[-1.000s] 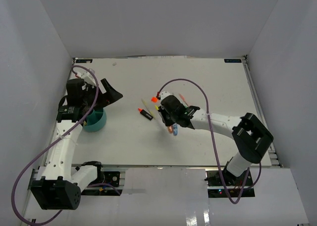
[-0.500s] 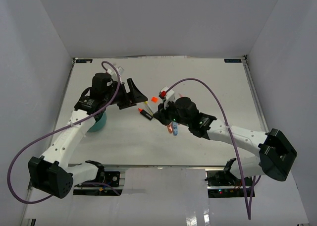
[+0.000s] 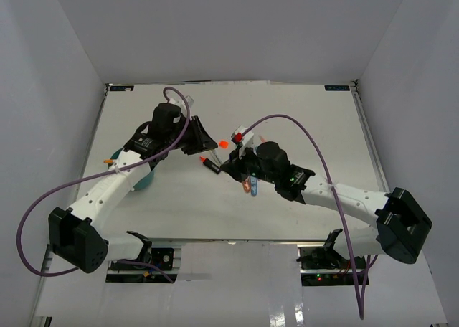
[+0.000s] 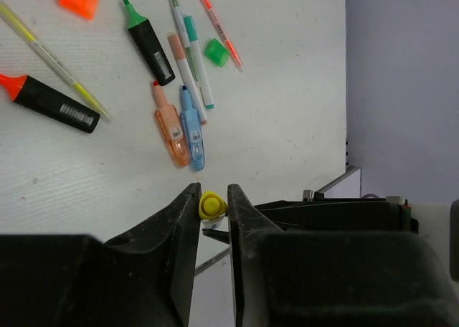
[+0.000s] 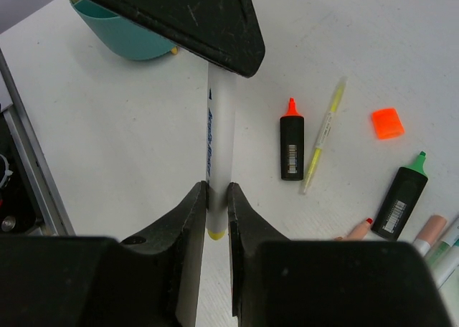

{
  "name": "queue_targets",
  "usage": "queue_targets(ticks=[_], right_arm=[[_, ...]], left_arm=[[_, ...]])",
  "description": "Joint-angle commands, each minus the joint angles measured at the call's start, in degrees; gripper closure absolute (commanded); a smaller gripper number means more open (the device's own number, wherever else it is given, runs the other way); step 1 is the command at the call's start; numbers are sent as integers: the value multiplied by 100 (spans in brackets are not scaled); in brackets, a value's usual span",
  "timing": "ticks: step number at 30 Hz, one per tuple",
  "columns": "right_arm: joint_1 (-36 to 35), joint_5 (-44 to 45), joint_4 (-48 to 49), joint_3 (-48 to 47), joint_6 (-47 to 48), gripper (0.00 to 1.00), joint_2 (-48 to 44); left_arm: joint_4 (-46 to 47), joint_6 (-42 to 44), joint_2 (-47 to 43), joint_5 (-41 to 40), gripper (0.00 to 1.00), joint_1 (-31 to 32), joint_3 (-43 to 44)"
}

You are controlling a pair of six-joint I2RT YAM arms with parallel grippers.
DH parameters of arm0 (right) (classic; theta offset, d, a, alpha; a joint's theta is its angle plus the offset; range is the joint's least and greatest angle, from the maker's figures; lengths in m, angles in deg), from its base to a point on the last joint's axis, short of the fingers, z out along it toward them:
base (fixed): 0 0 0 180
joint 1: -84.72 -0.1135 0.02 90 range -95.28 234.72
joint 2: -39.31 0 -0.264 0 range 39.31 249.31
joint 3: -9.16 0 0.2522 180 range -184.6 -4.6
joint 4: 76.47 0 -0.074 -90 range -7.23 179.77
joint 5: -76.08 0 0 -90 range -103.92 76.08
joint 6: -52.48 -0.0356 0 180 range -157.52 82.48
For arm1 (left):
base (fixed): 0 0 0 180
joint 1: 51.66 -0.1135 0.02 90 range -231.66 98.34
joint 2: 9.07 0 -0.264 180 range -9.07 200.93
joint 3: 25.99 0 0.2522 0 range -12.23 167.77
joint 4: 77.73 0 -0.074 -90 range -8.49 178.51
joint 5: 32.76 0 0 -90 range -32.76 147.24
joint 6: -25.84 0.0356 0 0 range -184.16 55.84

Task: Sort the stationery into containers
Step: Pick up the pen from the center of the board, then place the pen in the storage box.

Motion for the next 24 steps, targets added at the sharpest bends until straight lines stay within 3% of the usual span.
queue_targets(ticks=[1,4,7,8,10,11,13,14,16,20,24], right_arm=[[-25,23,396,67,82,91,-207],[-34,59,396,58,91,90,-190],[-34,68,405,67,74,79,-207],[-25,76,405,67,65,64,-216],[-25,137,370,84,38,47,-251],[-25,173,353,102,30,28,-277],[-17,278,282,119,21,13,-374],[-17,279,247,154,30,2,-409],[1,470,186,198,38,10,-532],[27,603,168,426,65,10,-787],[106,648,133,620,91,10,-1059]], left_arm=[[95,-1,-66,-196,70,48,227],[113,25,-75,-248,83,49,236],[104,78,-127,-336,92,49,227],[95,113,-145,-450,92,49,218],[52,166,-250,-808,93,49,210],[34,192,-302,-985,94,49,201],[7,280,-434,-1459,96,40,157],[7,411,-583,-2062,98,31,122],[-28,500,-733,-2575,99,-153,34],[112,667,-1399,-3595,100,-899,-282],[604,877,-1927,-4167,100,-2171,-792]])
